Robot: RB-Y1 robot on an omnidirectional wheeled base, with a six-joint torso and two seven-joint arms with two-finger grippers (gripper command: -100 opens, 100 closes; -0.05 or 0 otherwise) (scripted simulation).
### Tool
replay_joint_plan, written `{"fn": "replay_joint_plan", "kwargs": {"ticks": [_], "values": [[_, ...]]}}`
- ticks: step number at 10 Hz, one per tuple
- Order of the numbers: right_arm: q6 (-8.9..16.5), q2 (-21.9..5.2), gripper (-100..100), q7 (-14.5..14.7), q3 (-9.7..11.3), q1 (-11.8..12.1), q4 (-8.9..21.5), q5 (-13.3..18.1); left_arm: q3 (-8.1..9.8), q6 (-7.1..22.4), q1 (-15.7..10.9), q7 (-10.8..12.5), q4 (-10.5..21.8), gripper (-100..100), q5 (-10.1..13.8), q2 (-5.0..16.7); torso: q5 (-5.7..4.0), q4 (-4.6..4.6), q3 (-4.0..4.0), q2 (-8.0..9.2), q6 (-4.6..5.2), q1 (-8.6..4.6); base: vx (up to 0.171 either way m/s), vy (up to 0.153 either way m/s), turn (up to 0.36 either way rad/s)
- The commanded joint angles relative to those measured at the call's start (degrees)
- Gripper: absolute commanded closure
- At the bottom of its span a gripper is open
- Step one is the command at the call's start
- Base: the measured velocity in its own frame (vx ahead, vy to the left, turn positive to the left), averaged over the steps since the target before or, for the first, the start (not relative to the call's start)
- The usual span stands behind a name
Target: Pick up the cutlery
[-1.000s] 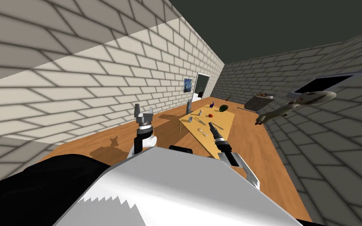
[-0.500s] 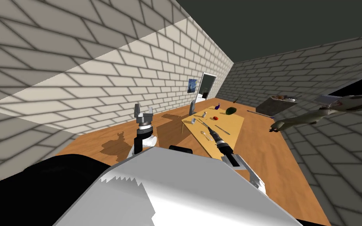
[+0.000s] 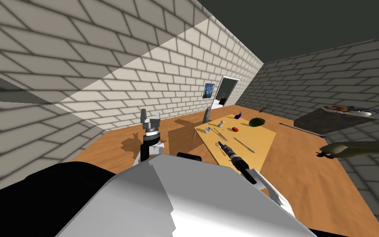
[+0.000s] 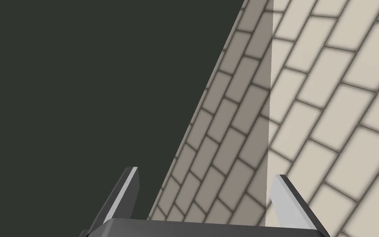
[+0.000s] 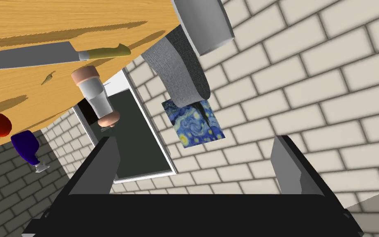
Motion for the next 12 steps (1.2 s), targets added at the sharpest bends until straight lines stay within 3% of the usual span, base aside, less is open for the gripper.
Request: {"fn": "replay_joint_plan", "kwargs": {"ticks": [1, 6, 8, 9, 12], "values": [[0.3, -1.6, -100, 0.1, 0.7, 0.1, 2.9, 0.7, 0.00, 0.0, 0.0, 0.0, 0.0, 0, 0.0, 0.0, 0.00, 0.00, 0.00, 0.00, 0.00, 0.00, 0.070, 0.004, 0.075], [0.9, -5.3, -100, 0.6, 3.5, 1.3, 8.3, 3.4, 0.00, 0.0, 0.0, 0.0, 0.0, 0, 0.0, 0.0, 0.00, 0.03, 0.07, 0.13, 0.02, -0.01, 0.043, 0.006, 0.131], [1.3, -8.5, -100, 0.8, 6.6, 2.7, 12.9, 6.0, 0.00, 0.0, 0.0, 0.0, 0.0, 0, 0.0, 0.0, 0.00, 0.02, 0.06, 0.10, 0.03, -0.02, 0.074, 0.007, 0.283], [1.3, -8.5, -100, 0.8, 6.6, 2.7, 12.9, 6.0, 0.00, 0.0, 0.0, 0.0, 0.0, 0, 0.0, 0.0, 0.01, 0.01, 0.01, 0.02, 0.00, -0.01, 0.077, -0.010, 0.106], [1.6, -12.6, -100, 0.9, 11.1, 4.8, 18.9, 9.5, 0.01, 0.0, 0.0, 0.0, 0.0, 0, 0.0, 0.0, 0.01, 0.00, -0.01, -0.01, 0.02, -0.05, 0.095, -0.013, 0.270]]}}
